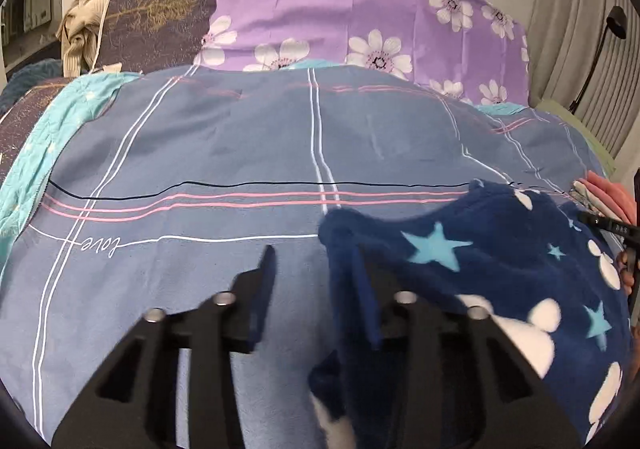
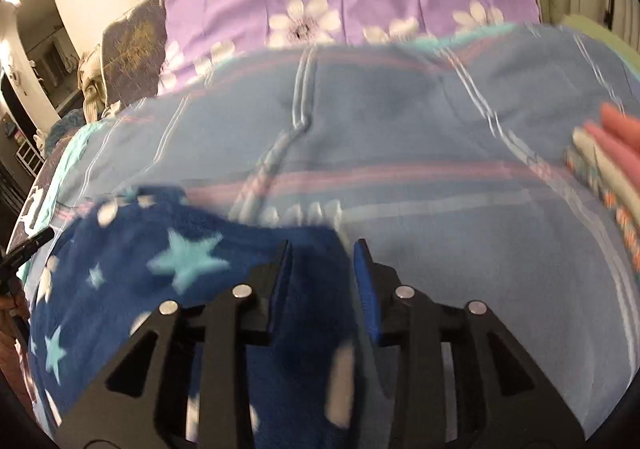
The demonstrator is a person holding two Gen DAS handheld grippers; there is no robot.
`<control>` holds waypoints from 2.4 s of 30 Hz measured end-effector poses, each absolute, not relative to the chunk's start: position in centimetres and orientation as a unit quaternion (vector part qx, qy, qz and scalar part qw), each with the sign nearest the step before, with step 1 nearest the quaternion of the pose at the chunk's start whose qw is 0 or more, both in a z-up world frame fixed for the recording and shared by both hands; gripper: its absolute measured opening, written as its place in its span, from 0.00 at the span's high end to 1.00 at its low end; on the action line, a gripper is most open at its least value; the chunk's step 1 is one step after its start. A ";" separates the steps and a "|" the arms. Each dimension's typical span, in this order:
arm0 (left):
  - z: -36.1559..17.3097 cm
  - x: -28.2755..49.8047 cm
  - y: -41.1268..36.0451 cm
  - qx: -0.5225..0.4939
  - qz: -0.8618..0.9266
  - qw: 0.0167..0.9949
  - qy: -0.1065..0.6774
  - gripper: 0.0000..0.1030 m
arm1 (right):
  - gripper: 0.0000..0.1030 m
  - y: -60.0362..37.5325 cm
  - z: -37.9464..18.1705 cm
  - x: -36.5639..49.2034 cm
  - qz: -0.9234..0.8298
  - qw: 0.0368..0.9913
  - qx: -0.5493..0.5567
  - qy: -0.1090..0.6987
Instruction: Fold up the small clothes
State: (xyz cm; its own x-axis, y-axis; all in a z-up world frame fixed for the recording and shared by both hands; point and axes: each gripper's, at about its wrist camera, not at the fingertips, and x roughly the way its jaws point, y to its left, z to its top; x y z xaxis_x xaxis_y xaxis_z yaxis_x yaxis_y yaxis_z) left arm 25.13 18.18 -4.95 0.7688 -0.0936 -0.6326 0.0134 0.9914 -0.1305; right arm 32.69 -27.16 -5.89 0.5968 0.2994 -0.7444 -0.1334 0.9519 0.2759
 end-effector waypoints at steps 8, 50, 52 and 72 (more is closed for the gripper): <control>-0.1 19.3 5.2 0.045 -0.149 0.935 0.319 0.30 | 0.70 -35.1 -5.5 27.1 0.119 0.891 0.134 0.418; -6.6 11.4 -22.5 0.156 -0.236 0.855 0.435 0.83 | 0.54 -32.2 -9.7 26.5 0.287 0.834 0.145 0.449; -6.6 11.5 -22.6 0.163 -0.242 0.852 0.434 0.83 | 0.60 -32.4 -9.9 28.0 0.289 0.813 0.201 0.464; -7.4 11.2 -23.6 0.162 -0.295 0.844 0.419 0.68 | 1.00 -34.2 -9.8 28.9 0.203 0.859 0.214 0.418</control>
State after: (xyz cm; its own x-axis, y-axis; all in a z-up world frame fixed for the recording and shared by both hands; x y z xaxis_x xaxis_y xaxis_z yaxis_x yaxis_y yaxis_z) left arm 11.25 -23.55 -7.40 0.4760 -0.3613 -0.8018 0.6329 0.7738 0.0271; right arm 28.87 -34.20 -9.80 0.5687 0.5274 -0.6312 -0.1697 0.8261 0.5374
